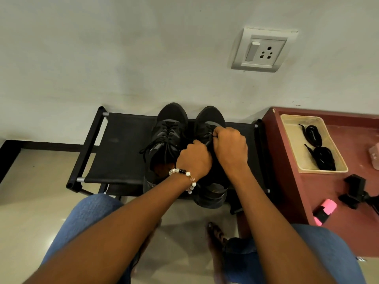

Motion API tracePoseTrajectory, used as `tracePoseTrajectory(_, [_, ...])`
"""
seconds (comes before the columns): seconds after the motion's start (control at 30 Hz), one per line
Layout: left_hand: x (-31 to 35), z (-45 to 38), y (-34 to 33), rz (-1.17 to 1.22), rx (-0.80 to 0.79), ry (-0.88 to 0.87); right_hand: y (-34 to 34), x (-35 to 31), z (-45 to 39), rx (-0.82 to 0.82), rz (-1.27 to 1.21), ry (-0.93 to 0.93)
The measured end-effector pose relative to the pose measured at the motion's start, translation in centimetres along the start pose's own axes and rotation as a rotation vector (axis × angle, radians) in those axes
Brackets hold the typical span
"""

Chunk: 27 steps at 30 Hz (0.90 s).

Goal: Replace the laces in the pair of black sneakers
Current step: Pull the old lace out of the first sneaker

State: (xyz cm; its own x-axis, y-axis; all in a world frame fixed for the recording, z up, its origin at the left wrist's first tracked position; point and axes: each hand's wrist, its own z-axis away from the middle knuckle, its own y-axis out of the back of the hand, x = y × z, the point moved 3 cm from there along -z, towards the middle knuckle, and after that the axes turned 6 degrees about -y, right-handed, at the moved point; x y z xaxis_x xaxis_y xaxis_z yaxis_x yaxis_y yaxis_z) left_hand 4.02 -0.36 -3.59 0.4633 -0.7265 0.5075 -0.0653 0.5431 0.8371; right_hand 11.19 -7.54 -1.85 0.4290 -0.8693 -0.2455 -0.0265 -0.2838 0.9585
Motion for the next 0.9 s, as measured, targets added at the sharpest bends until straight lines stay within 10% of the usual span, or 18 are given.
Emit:
tracePoseTrajectory(0.33, [0.2, -0.1, 0.3, -0.016, -0.039, 0.030, -0.2, 3.2, -1.0, -0.118, -0.669, -0.589])
tracePoseTrajectory(0.47, [0.2, -0.5, 0.5, 0.020, -0.043, 0.016, 1.4, 2.4, -1.4, -0.133, -0.794, -0.391])
tracePoseTrajectory(0.73, [0.5, -0.5, 1.1, 0.019, -0.049, 0.001, 0.3, 0.3, -0.6, -0.114, 0.110, 0.064])
tracePoseTrajectory(0.9, [0.3, -0.7, 1.0, 0.034, -0.064, 0.003, 1.5, 1.0, -0.7, -0.044, -0.364, -0.179])
